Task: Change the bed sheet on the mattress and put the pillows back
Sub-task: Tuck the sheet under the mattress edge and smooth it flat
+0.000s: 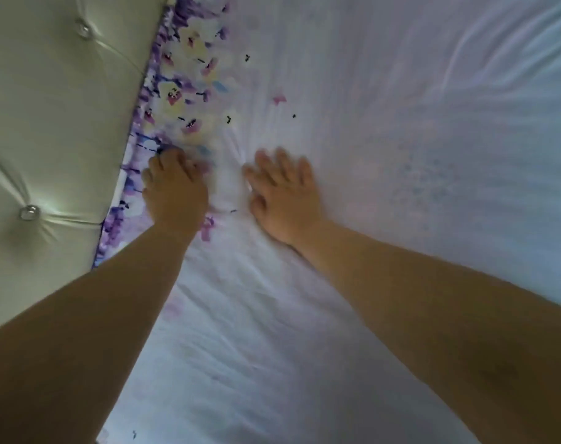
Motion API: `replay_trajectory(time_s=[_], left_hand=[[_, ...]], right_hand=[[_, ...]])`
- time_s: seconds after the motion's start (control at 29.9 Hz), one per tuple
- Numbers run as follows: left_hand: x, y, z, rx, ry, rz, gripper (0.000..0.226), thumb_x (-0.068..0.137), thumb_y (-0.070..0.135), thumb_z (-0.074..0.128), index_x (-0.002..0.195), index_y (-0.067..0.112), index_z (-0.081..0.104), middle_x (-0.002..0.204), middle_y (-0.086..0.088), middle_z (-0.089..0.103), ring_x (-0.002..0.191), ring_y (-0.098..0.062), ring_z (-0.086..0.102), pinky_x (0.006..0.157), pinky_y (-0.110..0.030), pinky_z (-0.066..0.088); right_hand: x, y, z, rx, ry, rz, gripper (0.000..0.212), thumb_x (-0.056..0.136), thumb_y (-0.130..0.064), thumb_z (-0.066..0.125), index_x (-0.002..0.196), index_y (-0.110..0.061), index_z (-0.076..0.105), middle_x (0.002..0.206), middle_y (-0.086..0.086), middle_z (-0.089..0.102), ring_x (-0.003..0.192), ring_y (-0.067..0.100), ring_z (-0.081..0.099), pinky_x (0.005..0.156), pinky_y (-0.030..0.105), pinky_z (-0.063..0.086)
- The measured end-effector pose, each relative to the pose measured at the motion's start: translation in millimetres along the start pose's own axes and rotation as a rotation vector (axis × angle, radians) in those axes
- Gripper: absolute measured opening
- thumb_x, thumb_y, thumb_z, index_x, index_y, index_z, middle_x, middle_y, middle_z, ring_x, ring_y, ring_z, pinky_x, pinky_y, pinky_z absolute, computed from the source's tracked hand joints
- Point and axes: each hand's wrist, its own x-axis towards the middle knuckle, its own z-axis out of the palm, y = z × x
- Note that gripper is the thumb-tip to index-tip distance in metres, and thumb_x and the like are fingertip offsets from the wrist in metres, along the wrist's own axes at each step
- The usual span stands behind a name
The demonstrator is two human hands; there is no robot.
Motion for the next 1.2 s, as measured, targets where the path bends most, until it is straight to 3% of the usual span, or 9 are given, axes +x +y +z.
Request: replay_trajectory(time_s=[0.17,0.27,0.4,0.67,0.77,0.87,0.97,1.07,1.2], left_hand=[[42,24,9,0.093,-0.338,0.57,0.055,0.099,0.048,0.027,0.151,0.035,0.015,0.161,0.002,0.005,0.147,-0.028,0.005,0.118,-0.047,0.006],[36,-7,26,0.168,-0.268,0.421,0.058,0.099,0.051,0.016,0.151,0.035,0.0,0.161,0.003,-0.006,0.148,-0.024,-0.003,0.117,-0.042,-0.003],[28,-23,42,-0.007,-0.146,0.3,0.064,0.098,0.05,0.014,0.153,0.018,0.008,0.16,-0.006,0.009,0.148,-0.026,0.007,0.119,-0.039,0.003],[32,-32,61,-0.331,0.027,0.242,0.055,0.097,0.023,0.029,0.142,-0.008,0.034,0.15,-0.023,0.032,0.14,-0.029,0.03,0.117,-0.033,0.022],[38,-30,59,-0.312,-0.005,0.258,0.056,0.096,0.025,0.028,0.142,-0.007,0.034,0.15,-0.022,0.032,0.14,-0.03,0.03,0.118,-0.031,0.019],[38,-25,57,-0.205,-0.056,0.25,0.058,0.096,0.028,0.024,0.145,-0.002,0.03,0.152,-0.019,0.03,0.142,-0.028,0.029,0.118,-0.035,0.019],[41,-23,44,-0.011,-0.052,0.303,0.055,0.096,0.027,0.026,0.142,0.0,0.039,0.146,-0.018,0.041,0.137,-0.029,0.038,0.115,-0.039,0.025],[32,-38,30,0.134,-0.011,0.309,0.052,0.098,0.034,0.031,0.141,0.008,0.043,0.145,-0.016,0.042,0.135,-0.034,0.037,0.112,-0.047,0.024],[-15,-69,20,0.185,-0.14,0.125,0.065,0.096,0.057,0.019,0.152,0.023,0.017,0.16,-0.006,0.013,0.14,-0.04,0.024,0.111,-0.052,0.02]], right_hand=[[-27,-52,-8,0.265,-0.179,-0.663,0.028,0.083,-0.016,0.054,0.106,-0.013,0.07,0.109,0.007,0.069,0.104,0.029,0.062,0.095,0.036,0.042],[29,41,-44,0.105,0.301,-0.171,0.042,0.083,-0.017,0.049,0.122,-0.004,0.06,0.124,0.019,0.061,0.112,0.035,0.059,0.097,0.041,0.043],[111,120,-88,-0.028,0.249,0.774,0.067,0.094,-0.035,0.034,0.15,-0.004,0.017,0.157,0.018,0.014,0.145,0.033,0.011,0.117,0.051,0.007],[124,-6,-36,0.08,-0.223,-0.483,0.04,0.096,-0.027,0.04,0.134,-0.025,0.052,0.142,0.0,0.049,0.134,0.023,0.04,0.109,0.038,0.025],[161,52,-73,0.129,0.213,-0.046,0.047,0.091,-0.028,0.042,0.134,-0.011,0.052,0.137,0.012,0.053,0.125,0.029,0.05,0.106,0.034,0.033],[185,80,-79,-0.111,0.087,0.5,0.068,0.093,-0.043,0.036,0.151,-0.012,0.016,0.158,0.015,0.012,0.146,0.033,0.011,0.118,0.049,0.008],[174,14,-34,-0.173,-0.106,0.085,0.059,0.095,-0.046,0.03,0.15,-0.031,0.015,0.16,0.002,0.007,0.147,0.031,0.003,0.114,0.057,0.002],[158,-45,-22,0.086,-0.16,-0.382,0.036,0.089,-0.034,0.034,0.109,-0.022,0.061,0.122,0.001,0.057,0.123,0.028,0.047,0.101,0.04,0.035],[198,-47,-26,0.122,0.039,0.117,0.043,0.093,-0.029,0.038,0.131,-0.01,0.046,0.146,0.015,0.038,0.135,0.031,0.034,0.11,0.047,0.03]])
